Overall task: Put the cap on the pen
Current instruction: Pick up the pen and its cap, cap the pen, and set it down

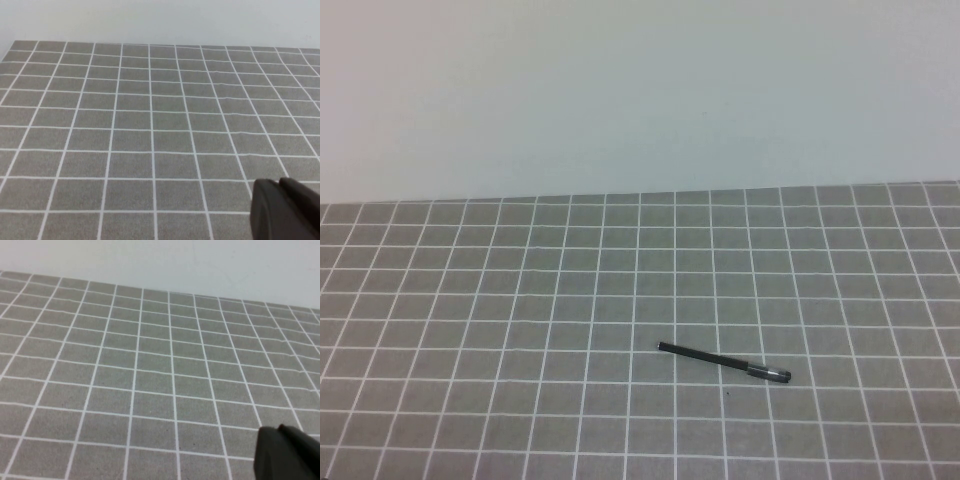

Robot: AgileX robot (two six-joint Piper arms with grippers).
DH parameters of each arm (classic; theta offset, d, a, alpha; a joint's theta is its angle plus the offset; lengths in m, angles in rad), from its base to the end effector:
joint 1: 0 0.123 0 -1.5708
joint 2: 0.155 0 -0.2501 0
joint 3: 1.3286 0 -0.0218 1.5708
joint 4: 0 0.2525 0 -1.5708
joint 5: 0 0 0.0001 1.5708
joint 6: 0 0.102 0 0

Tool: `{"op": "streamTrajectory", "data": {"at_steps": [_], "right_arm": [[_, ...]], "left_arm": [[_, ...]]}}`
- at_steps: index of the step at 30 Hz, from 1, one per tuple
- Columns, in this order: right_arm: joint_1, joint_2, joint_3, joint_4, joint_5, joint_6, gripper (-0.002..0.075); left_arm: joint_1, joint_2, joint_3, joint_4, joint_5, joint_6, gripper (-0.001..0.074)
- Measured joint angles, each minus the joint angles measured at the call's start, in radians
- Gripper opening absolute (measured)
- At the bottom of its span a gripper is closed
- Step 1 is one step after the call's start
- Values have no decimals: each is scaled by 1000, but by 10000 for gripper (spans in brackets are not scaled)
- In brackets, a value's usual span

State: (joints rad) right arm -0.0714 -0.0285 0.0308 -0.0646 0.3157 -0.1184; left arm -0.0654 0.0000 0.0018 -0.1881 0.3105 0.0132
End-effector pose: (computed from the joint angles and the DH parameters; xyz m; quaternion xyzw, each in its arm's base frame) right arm 0.1005 -0.0092 0.1743 -0.0362 0.7828 -0.0856 0.6153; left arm 0.1014 -0.0125 0.1826 -0.0214 0.7800 -0.0943 0.6182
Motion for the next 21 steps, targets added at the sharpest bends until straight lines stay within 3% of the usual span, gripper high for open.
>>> {"op": "streamTrajectory", "data": {"at_steps": [21], "right_arm": [[0,0,2,0,-22,19,-3]], "left_arm": [[0,2,0,-2,0,0,-1]]}}
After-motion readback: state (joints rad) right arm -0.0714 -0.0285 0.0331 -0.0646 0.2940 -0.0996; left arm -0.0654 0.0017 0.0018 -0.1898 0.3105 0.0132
